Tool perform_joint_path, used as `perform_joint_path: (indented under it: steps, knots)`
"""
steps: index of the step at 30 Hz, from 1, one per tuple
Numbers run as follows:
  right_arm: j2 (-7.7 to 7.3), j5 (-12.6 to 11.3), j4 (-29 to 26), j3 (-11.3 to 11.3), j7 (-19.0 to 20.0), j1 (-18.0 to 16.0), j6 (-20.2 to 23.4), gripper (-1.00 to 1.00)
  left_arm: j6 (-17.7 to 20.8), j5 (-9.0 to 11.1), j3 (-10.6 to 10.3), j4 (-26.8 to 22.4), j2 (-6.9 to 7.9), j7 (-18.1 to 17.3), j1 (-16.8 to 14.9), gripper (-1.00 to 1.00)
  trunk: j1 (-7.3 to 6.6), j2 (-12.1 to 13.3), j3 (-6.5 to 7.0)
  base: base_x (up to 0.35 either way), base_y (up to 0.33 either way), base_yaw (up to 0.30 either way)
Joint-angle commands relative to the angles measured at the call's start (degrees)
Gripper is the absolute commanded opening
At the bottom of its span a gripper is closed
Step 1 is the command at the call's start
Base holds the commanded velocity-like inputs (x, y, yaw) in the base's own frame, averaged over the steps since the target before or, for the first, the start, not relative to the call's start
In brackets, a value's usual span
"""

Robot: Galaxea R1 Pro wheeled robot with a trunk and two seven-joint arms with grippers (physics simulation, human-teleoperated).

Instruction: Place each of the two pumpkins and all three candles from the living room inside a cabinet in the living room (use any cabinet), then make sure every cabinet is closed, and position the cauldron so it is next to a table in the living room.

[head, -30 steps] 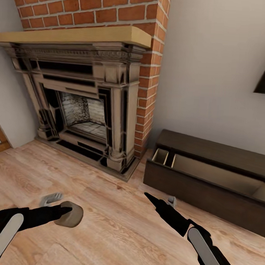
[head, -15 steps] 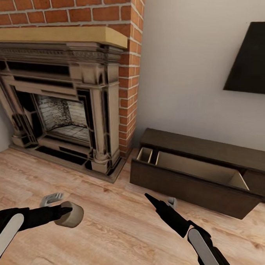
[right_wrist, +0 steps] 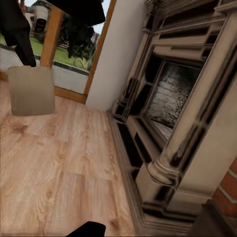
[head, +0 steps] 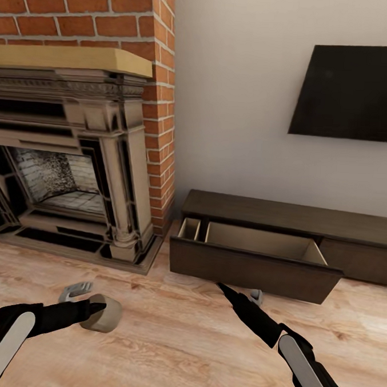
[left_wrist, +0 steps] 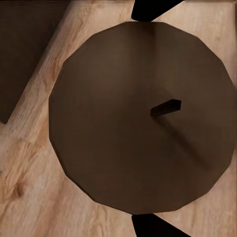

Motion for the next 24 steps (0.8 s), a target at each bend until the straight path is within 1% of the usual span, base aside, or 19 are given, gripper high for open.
perform_joint_path:
  steps: [1,5,7,10,15,18,24]
  knots:
    - [-0.05,-0.53,0.16,0.06,-0.01,-0.05,0.27,1.00,0.28,0.23,0.07,-0.05,0.00,-0.15,-0.01,-1.00,-0.23,0.39,0.17,0.000,0.000,-0.278]
    - [-0.05,-0.54,0.35,-0.76,0.02,-0.04,0.36,1.00,0.28,0.23,0.07,-0.05,0.00,-0.15,-0.01,-1.00,-1.11,2.00,1.05,0.000,0.000,-0.278]
    - [-0.09,-0.55,0.42,-1.61,0.03,-0.04,0.42,1.00,0.28,0.23,0.07,-0.05,0.00,-0.15,-0.01,-1.00,-1.55,2.80,1.48,0.000,0.000,-0.277]
    - [-0.10,-0.70,0.56,-1.97,0.03,-0.05,0.48,1.00,0.29,0.23,0.07,-0.05,0.00,-0.15,-0.01,-1.00,-2.21,4.00,2.11,0.000,0.000,-0.177]
    - [-0.11,-2.99,1.90,-2.08,0.03,-0.05,0.46,1.00,0.30,0.23,0.07,-0.05,0.00,-0.15,-0.01,-1.00,-3.31,6.01,3.03,0.000,0.000,-0.061]
    - [-0.11,-3.52,2.92,-2.09,0.05,-0.05,0.45,1.00,0.30,0.23,0.07,-0.05,0.00,-0.15,-0.01,-1.00,-3.97,7.21,3.58,0.000,0.000,-0.174]
    - [-0.11,-3.70,3.41,-2.11,0.03,-0.04,0.45,1.00,0.28,0.23,0.07,-0.05,0.00,-0.15,-0.01,-1.00,-3.97,7.21,3.58,0.000,0.000,-0.258]
